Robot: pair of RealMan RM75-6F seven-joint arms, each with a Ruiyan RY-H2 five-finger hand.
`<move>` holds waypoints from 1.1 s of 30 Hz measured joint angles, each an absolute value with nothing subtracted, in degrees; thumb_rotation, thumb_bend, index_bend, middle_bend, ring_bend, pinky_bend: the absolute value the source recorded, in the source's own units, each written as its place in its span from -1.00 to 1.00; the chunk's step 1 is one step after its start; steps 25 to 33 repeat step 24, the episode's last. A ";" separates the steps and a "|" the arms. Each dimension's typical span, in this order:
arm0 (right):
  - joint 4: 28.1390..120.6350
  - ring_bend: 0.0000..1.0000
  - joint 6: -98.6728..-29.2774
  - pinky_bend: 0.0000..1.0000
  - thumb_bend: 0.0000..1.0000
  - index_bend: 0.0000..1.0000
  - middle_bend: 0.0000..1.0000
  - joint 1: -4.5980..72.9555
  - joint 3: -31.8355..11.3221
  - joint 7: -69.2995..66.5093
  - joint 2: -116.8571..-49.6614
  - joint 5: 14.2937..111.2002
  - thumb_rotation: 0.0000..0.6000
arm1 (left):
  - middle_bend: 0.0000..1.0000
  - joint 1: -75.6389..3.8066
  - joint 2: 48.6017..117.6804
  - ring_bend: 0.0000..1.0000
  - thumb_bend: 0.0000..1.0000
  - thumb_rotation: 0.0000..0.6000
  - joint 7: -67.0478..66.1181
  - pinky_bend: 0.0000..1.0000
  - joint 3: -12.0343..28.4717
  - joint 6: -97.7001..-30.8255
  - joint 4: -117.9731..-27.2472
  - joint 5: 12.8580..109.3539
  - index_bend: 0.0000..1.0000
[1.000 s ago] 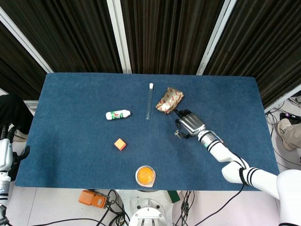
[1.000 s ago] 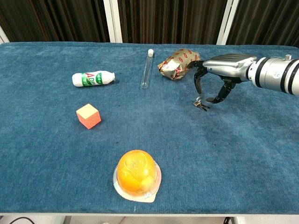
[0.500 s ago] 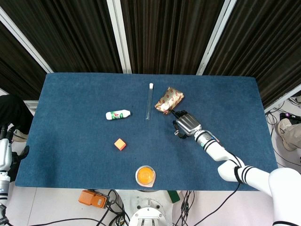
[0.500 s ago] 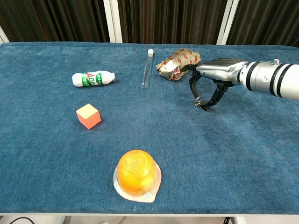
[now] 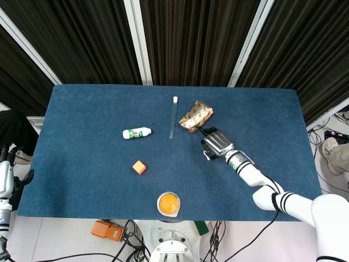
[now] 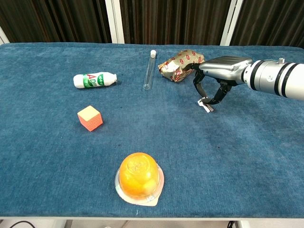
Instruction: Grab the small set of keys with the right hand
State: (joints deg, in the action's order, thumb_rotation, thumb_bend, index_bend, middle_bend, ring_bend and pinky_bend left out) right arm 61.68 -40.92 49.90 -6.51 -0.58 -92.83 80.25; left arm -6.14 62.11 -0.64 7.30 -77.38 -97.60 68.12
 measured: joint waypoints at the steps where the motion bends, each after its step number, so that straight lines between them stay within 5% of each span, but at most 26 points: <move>1: 62.24 -0.58 -41.33 -0.58 0.13 0.42 -0.86 49.82 -6.60 -0.61 -92.49 80.26 1.00 | -0.93 -6.13 62.13 -0.91 -0.35 1.00 -0.64 -0.70 7.32 -77.43 -97.58 68.12 -0.65; 24: 90.42 -0.58 -50.31 -0.57 0.12 0.42 -0.86 49.42 -14.19 -1.06 -71.62 80.75 1.00 | -0.93 -6.15 62.18 -0.91 -0.35 1.00 -1.08 -0.70 7.11 -77.55 -97.81 68.45 -0.65; 33: 90.42 -0.58 -50.31 -0.57 0.12 0.42 -0.86 49.42 -14.19 -1.06 -71.62 80.75 1.00 | -0.93 -6.15 62.18 -0.91 -0.35 1.00 -1.08 -0.70 7.11 -77.55 -97.81 68.45 -0.65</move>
